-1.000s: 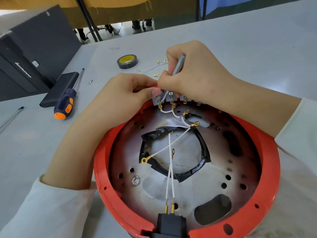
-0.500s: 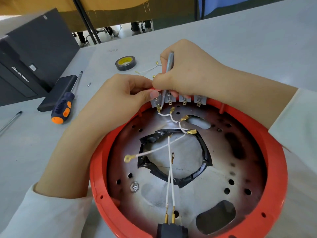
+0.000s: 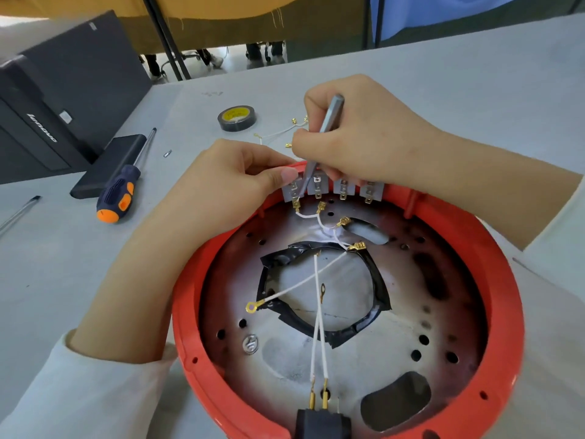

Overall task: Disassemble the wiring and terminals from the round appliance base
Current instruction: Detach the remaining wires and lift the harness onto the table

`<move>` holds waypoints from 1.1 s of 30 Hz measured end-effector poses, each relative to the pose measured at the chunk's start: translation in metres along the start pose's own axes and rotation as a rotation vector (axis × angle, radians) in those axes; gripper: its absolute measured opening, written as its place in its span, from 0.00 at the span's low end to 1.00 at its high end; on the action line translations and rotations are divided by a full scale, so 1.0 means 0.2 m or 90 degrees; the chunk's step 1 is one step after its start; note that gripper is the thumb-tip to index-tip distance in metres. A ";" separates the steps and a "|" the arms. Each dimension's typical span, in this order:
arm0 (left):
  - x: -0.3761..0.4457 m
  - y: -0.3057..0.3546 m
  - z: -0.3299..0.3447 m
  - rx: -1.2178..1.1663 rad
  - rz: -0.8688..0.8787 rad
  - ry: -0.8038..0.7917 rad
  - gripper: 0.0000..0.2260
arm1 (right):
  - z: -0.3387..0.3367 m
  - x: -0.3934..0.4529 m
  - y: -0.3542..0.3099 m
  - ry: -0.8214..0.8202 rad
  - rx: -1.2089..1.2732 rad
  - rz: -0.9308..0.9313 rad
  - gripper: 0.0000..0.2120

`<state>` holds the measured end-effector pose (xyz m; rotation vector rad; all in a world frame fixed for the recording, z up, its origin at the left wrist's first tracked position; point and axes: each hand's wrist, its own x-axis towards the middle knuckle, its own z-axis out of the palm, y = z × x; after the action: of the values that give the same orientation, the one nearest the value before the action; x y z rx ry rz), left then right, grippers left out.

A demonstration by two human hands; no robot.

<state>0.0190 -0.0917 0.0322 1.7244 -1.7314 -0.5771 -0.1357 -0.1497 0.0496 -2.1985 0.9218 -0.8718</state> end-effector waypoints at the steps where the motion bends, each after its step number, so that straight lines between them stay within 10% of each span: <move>1: 0.00 0.00 0.00 0.003 -0.004 0.011 0.07 | -0.01 0.00 -0.01 -0.013 0.013 0.006 0.13; 33: 0.00 -0.03 -0.04 -0.076 0.058 -0.015 0.07 | 0.15 0.07 -0.08 -0.099 -0.362 -0.250 0.30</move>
<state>0.0284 -0.0906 0.0339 1.5535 -1.7455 -0.6496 -0.1000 -0.1443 0.0481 -2.9628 0.7338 -0.6405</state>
